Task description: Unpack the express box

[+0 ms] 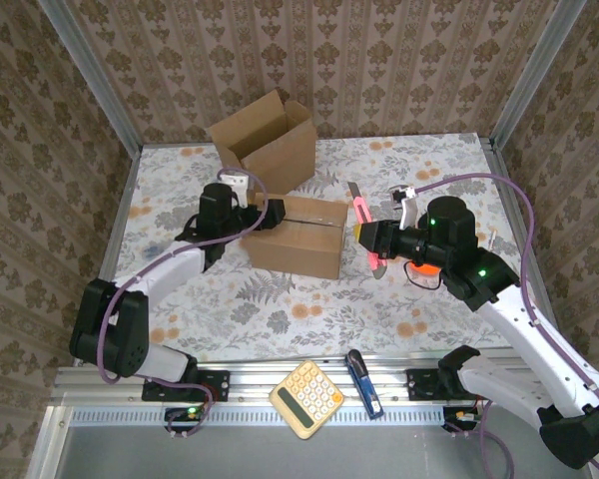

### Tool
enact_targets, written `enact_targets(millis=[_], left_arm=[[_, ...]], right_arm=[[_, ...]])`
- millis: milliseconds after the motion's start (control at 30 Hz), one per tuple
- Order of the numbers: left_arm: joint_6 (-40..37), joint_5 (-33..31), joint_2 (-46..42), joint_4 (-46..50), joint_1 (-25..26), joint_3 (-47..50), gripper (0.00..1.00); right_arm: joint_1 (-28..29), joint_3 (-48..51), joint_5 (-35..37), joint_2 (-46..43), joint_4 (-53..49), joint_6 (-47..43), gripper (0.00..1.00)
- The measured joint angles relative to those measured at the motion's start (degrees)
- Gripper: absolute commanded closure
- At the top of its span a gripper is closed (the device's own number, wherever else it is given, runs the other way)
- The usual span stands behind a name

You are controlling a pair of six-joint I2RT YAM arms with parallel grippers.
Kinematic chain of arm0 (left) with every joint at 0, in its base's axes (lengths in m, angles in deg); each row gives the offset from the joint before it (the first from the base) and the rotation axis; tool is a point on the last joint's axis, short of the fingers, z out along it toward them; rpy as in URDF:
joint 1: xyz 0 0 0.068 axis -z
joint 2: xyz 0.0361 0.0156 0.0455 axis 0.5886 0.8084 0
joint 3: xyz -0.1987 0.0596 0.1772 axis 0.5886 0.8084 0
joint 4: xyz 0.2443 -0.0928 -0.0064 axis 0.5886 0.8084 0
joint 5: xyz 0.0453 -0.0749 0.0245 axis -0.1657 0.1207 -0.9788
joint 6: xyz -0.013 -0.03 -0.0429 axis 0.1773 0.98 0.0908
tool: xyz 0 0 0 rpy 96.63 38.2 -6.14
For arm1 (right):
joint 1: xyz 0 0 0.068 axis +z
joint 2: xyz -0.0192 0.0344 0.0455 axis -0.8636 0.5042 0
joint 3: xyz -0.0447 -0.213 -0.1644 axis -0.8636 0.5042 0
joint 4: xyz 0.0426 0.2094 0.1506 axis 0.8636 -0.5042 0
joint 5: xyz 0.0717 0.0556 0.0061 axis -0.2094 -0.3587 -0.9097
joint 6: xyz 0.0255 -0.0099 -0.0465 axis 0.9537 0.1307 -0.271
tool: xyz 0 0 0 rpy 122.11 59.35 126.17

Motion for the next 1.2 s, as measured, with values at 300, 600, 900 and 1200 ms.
enact_targets(millis=[300, 600, 900, 1200], left_arm=[[-2.4, -5.2, 1.5, 4.7, 4.6, -3.5, 0.00], [-3.0, -8.9, 3.1, 4.6, 6.2, -3.9, 0.00], [-3.1, -15.5, 3.5, 3.1, 8.8, -3.4, 0.00], [-3.1, -16.4, 3.4, 1.6, 9.1, -2.3, 0.00]], right_arm=[[0.0, 0.7, -0.4, 0.1, 0.2, 0.0, 1.00], [0.0, 1.5, -0.4, 0.1, 0.4, 0.0, 1.00], [-0.1, 2.5, -0.4, 0.1, 1.1, 1.4, 1.00], [-0.1, 2.7, 1.0, -0.2, -4.4, 7.0, 1.00]])
